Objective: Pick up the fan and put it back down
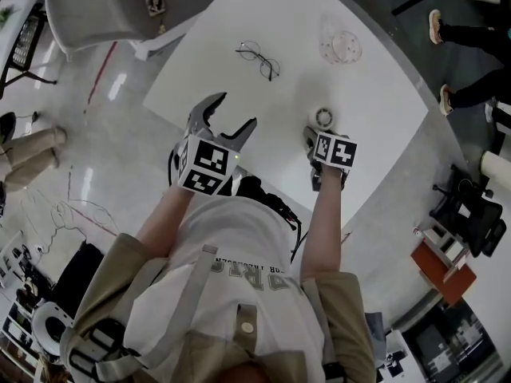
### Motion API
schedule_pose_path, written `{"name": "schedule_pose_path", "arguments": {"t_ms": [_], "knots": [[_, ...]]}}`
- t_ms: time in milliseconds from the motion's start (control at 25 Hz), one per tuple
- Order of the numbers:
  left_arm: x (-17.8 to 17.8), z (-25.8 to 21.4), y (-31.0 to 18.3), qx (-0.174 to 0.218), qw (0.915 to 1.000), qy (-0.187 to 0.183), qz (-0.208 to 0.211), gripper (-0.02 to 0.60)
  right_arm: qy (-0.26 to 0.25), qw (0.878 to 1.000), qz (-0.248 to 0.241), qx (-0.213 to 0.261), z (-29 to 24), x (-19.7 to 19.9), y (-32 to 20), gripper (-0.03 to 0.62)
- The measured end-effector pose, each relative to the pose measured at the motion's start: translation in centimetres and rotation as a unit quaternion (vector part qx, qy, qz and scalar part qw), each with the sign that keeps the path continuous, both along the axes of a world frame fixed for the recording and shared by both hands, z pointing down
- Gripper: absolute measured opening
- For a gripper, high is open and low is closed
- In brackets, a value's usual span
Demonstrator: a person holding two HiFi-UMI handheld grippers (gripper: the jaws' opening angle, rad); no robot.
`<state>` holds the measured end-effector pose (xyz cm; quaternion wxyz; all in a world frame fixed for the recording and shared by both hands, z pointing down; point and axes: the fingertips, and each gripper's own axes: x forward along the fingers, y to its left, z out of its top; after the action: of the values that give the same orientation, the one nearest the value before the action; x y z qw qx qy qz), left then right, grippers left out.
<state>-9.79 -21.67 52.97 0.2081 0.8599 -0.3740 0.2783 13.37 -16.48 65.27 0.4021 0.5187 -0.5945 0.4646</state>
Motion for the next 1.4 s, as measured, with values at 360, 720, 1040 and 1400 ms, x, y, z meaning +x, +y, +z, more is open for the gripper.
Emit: {"name": "schedule_pose_path", "arguments": {"t_ms": [360,720,1040,1400], "knots": [[0.9,0.2,0.1,-0.004,1.0000,0.000,0.008,0.339,0.028,1.000,-0.005,0.002,-0.1,1.1,0.1,0.187],[1.5,0.4,0.1,-0.002,0.9999,-0.002,0.017,0.341,0.019,1.000,-0.003,0.006,0.2,1.0,0.0,0.186],[1.6,0.1,0.6,0.002,0.9998,-0.007,0.019,0.339,0.003,1.000,0.004,0.020,0.0,1.1,0.2,0.186],[1.8,-0.3,1.7,0.007,0.9997,-0.011,0.019,0.339,-0.024,0.997,0.035,0.066,-1.5,1.5,0.7,0.186]]}}
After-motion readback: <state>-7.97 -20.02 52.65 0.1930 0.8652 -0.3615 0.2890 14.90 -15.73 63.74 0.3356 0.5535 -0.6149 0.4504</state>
